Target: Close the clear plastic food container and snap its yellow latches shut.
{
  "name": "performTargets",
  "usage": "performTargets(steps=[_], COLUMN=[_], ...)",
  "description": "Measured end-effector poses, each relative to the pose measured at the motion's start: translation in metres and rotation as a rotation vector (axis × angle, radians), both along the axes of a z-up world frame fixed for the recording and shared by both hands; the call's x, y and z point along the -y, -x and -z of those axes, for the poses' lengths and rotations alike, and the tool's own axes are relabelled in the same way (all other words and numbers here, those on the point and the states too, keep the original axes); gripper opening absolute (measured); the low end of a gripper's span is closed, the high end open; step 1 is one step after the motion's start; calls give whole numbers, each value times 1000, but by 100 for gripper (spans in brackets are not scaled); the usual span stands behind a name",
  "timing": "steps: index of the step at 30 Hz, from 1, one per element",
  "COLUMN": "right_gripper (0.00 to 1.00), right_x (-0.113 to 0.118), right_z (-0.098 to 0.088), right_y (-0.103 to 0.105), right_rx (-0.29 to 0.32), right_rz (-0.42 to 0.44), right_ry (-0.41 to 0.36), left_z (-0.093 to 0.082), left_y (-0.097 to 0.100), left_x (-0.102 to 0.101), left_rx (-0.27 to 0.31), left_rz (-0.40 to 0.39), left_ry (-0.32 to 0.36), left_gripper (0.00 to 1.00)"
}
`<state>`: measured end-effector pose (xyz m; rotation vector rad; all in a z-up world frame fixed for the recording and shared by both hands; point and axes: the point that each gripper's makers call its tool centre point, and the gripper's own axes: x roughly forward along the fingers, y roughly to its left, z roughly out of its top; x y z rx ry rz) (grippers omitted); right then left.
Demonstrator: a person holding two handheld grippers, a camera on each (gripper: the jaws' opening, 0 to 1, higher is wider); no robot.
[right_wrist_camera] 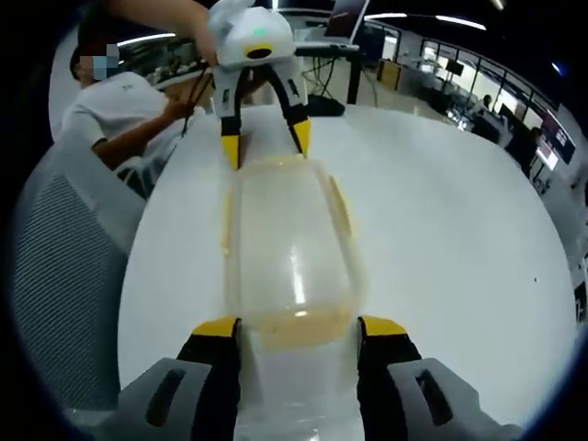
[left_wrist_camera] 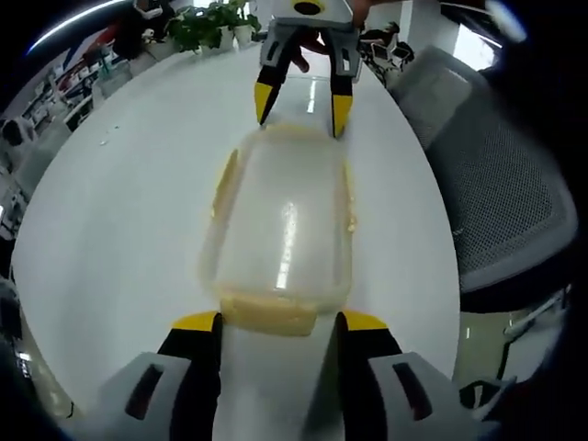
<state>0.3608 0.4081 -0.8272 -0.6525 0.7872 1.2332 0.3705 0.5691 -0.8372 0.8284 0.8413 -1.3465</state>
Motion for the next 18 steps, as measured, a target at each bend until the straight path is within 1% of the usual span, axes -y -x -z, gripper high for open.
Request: performTargets(steps=[3, 6, 8, 12, 15, 18], right_gripper=[48, 44, 43, 42, 38, 38], right_x=[0, 0, 0, -1, 0, 0], right_z=[0, 0, 0, 0, 0, 1], right_y=[-1, 0, -1, -2, -5, -4], right_rx=[-10, -12, -6, -6, -2, 3], right_rz=[3, -17, -26, -44, -47, -78], right_ry=[3, 16, 28, 58, 84, 109], left_z=[0, 0, 0, 1, 1, 1], left_y=[1, -1, -1, -1, -1, -2], left_x=[0, 1, 2, 3, 3, 4], left_rx=[-5, -5, -5, -5, -7, -7], left_rz=[9, 17, 26, 46, 60, 70], left_ry=[-1, -4, -12, -30, -44, -54], left_gripper=[48, 43, 39, 39, 39, 39])
